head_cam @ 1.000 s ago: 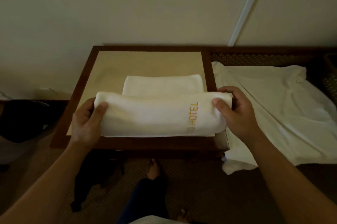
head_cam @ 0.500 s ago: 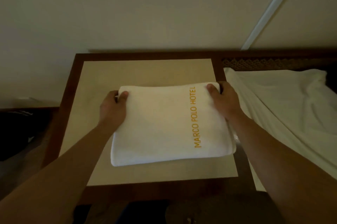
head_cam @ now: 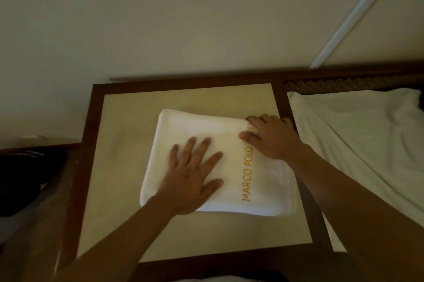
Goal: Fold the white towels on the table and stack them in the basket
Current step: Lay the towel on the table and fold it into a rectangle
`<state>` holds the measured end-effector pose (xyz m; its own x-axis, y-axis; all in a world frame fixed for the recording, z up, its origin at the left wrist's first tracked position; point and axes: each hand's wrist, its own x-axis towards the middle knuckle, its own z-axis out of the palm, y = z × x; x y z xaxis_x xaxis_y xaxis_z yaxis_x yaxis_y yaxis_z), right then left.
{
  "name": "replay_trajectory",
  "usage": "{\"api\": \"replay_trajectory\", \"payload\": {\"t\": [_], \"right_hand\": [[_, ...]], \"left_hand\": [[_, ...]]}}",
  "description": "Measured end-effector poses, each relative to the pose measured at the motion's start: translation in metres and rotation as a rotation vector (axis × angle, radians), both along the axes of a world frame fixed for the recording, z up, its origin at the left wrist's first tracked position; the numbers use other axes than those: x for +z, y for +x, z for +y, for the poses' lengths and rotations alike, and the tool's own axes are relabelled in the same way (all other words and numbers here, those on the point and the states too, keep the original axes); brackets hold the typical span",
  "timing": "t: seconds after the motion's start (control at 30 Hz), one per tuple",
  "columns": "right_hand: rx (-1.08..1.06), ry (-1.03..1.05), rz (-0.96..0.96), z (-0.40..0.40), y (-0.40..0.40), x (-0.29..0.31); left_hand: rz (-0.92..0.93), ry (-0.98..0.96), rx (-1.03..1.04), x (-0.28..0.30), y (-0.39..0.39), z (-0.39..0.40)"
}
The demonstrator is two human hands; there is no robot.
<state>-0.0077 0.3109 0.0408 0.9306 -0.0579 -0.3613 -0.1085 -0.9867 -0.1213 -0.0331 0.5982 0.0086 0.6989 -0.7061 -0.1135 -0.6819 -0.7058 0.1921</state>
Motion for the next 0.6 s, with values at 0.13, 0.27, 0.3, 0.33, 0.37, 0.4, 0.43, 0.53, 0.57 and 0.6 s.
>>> {"api": "replay_trajectory", "payload": {"t": [0.13, 0.27, 0.3, 0.33, 0.37, 0.4, 0.43, 0.53, 0.57, 0.6], "right_hand": [[-0.268, 0.211, 0.428, -0.007, -0.015, 0.013], [-0.413, 0.464, 0.341, 0.013, -0.035, 0.009], [-0.466, 0.527, 0.296, 0.022, -0.038, 0.005], [-0.520, 0.591, 0.276, 0.030, -0.040, 0.002], [-0.567, 0.634, 0.262, 0.035, -0.041, -0.002], [-0.607, 0.667, 0.242, 0.038, -0.041, -0.004], [-0.647, 0.699, 0.228, 0.040, -0.041, -0.004], [-0.743, 0.827, 0.231, 0.043, -0.047, -0.003], [-0.743, 0.832, 0.229, 0.045, -0.050, -0.003], [-0.738, 0.828, 0.215, 0.049, -0.052, -0.001]], "left_hand": [[-0.271, 0.051, -0.037, -0.003, 0.058, 0.028], [-0.246, -0.094, 0.463, 0.014, 0.060, 0.030], [-0.108, -0.196, 0.651, 0.015, 0.048, 0.029], [0.064, -0.326, 0.845, 0.015, 0.034, 0.028], [0.237, -0.452, 1.017, 0.014, 0.019, 0.026], [0.380, -0.542, 1.128, 0.015, 0.004, 0.023], [0.474, -0.583, 1.186, 0.015, -0.010, 0.021], [0.591, -0.615, 1.206, 0.021, -0.032, 0.017], [0.618, -0.636, 1.206, 0.022, -0.031, 0.017], [0.649, -0.651, 1.215, 0.023, -0.029, 0.018]]}}
